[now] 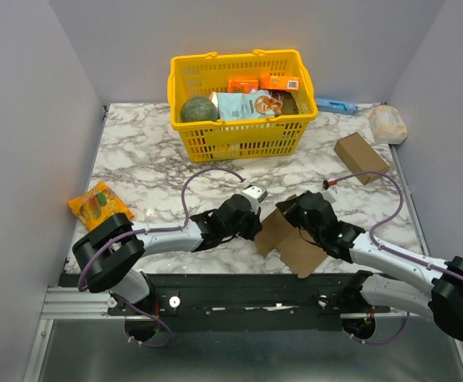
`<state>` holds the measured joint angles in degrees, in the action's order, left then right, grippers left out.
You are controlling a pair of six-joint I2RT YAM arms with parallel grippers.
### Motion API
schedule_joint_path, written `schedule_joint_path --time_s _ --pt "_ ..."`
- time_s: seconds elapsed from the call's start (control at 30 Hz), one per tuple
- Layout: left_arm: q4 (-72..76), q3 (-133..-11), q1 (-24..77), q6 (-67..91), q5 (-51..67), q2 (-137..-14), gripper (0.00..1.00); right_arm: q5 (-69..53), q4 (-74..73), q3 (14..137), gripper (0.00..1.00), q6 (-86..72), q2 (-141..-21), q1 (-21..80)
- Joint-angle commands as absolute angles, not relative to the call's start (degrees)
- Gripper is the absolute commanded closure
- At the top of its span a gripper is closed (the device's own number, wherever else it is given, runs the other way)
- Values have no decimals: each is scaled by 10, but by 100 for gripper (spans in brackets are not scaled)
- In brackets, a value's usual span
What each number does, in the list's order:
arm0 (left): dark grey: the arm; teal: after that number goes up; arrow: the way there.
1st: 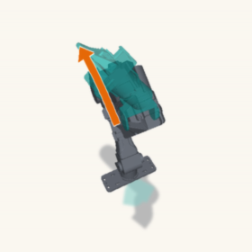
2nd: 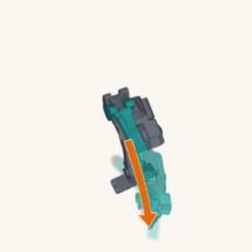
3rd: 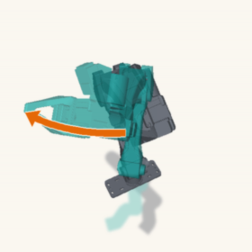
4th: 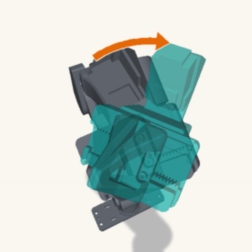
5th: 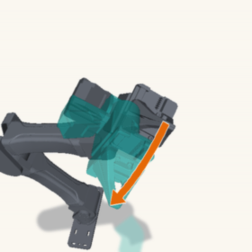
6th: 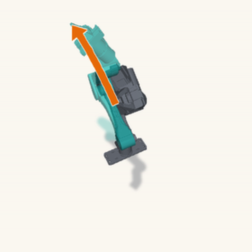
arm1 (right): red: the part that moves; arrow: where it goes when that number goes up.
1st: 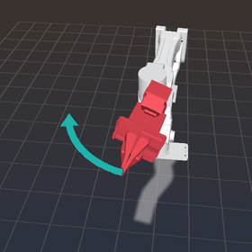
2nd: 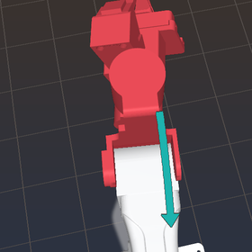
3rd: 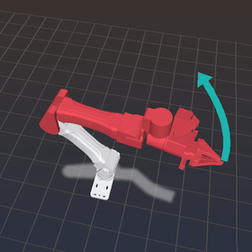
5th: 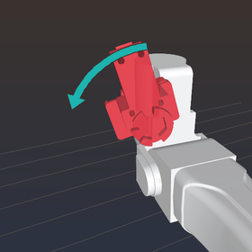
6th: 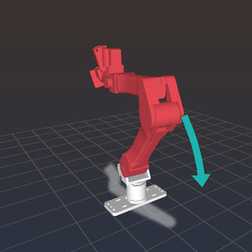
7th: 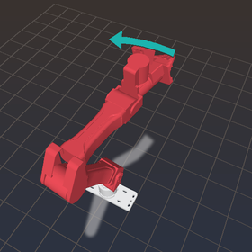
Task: Fold the paper box
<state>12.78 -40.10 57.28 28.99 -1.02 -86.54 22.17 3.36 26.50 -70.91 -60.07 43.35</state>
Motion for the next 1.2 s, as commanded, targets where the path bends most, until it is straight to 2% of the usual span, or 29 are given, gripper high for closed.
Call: schedule_joint_path --time_s 0.0,0.17,0.2,0.3,0.43,0.73,0.87,0.97,1.1,1.17 --pt "113 -436 572 180 -10 -863 98 220 25 261 77 -689 -577 429" --pt "61 -454 581 49 -32 -838 99 190 12 257 46 -686 -539 428" --pt "53 -457 587 33 -38 -836 99 189 7 256 36 -689 -526 429" --pt "31 -461 599 -19 -82 -835 99 186 2 247 27 -705 -513 428" --pt "25 -460 629 -56 -147 -834 99 202 -13 235 21 -718 -528 427" --pt "55 -442 664 -83 -196 -828 100 189 11 225 20 -751 -566 404" --pt "63 -441 678 -98 -227 -828 100 178 29 219 23 -762 -578 397" --pt "66 -440 685 -106 -236 -829 100 174 36 215 28 -770 -591 396" --pt "71 -437 695 -118 -248 -831 98 171 57 201 44 -782 -599 396" --pt "69 -438 699 -119 -254 -836 98 170 62 201 47 -782 -601 396"
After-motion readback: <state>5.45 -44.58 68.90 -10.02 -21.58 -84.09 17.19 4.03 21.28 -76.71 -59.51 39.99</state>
